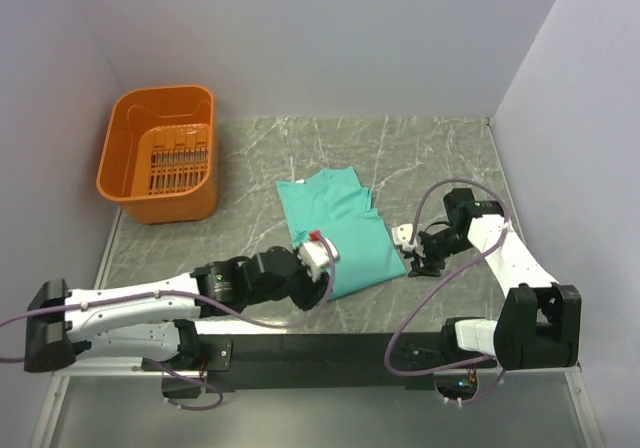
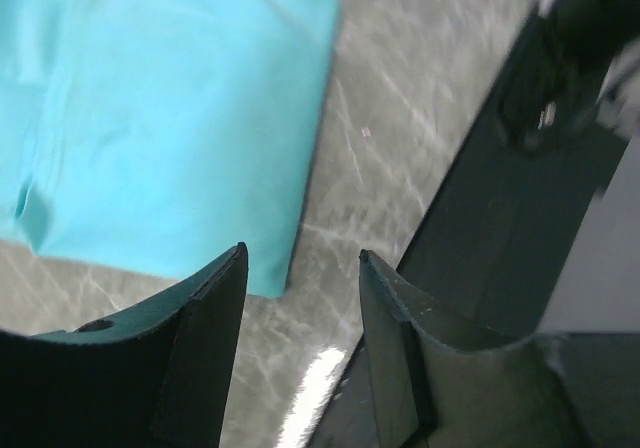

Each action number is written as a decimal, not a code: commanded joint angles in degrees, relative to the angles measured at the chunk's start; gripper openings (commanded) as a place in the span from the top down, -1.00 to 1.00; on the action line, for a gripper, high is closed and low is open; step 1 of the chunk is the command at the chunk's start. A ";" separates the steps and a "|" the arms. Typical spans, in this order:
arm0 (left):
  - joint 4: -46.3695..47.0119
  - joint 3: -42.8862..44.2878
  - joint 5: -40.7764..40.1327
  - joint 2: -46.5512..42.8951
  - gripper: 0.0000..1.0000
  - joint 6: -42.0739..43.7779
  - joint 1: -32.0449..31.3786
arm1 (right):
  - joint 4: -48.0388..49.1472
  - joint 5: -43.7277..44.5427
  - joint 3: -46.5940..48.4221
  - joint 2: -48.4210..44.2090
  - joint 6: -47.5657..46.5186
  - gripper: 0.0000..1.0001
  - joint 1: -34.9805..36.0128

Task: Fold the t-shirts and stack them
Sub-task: Fold the tshirt

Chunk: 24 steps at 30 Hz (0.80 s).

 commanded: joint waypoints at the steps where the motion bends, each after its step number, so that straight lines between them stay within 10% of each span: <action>1: -1.92 -0.82 -0.98 3.72 -0.08 21.25 -4.53 | 3.28 0.27 -1.84 -0.58 -10.45 -0.10 1.11; 24: 17.24 -9.98 -9.52 20.42 -0.06 28.39 -8.05 | 27.11 12.94 -11.60 3.11 -4.66 -0.07 9.38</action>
